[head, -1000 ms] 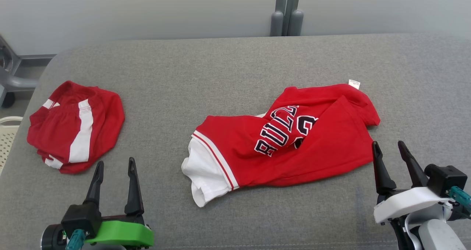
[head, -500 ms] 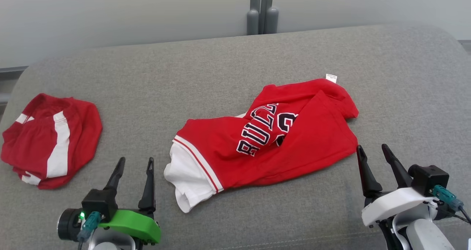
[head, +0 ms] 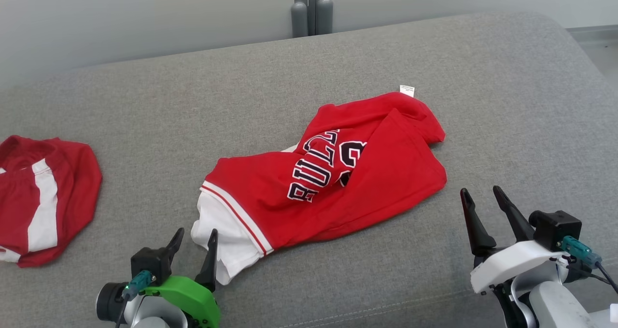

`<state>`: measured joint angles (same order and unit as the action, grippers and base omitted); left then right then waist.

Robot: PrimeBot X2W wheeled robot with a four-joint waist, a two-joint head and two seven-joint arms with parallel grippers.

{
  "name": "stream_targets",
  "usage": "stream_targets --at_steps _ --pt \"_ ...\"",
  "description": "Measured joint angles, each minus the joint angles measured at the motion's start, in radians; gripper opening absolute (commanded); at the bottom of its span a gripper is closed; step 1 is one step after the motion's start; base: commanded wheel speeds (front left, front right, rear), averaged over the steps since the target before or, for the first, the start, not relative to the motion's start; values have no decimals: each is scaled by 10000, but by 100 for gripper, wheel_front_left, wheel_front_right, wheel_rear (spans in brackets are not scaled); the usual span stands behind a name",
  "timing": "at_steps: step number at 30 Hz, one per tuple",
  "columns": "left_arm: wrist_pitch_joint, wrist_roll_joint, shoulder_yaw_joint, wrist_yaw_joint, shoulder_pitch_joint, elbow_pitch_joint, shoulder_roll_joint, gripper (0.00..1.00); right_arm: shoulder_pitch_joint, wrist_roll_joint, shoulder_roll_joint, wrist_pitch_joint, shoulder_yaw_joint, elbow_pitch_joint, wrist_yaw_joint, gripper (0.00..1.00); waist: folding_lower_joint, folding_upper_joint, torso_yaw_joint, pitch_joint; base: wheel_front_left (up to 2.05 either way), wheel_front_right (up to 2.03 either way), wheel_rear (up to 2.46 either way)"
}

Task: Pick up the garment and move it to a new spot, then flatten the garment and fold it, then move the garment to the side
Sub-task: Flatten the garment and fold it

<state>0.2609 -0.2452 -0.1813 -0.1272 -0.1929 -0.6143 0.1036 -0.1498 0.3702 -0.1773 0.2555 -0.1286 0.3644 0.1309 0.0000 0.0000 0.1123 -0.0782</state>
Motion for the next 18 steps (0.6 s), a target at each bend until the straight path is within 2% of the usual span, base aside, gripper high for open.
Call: stream_targets --at_steps 10,11,13,14,18 --pt "0 -869 -1055 -4 -845 -1565 230 100 -162 44 -65 2 -140 105 0 100 0 0 96 -232 0 0 0" --pt "2 -986 -1139 -6 -932 -1659 255 56 -189 44 -69 2 -151 109 0 100 0 0 100 -248 0 0 0" --pt "0 -1267 -1312 -6 -1047 -1751 324 10 -200 44 -94 2 -159 117 0 100 0 0 94 -270 0 0 0" --pt "0 -1340 -1402 -6 -1075 -1762 368 0 -200 46 -111 2 -157 119 0 100 0 0 86 -277 0 0 0" --pt "0 -1492 -1488 -6 -1108 -1592 518 0 -200 54 -153 10 -107 127 0 100 0 0 -2 -288 0 0 0"
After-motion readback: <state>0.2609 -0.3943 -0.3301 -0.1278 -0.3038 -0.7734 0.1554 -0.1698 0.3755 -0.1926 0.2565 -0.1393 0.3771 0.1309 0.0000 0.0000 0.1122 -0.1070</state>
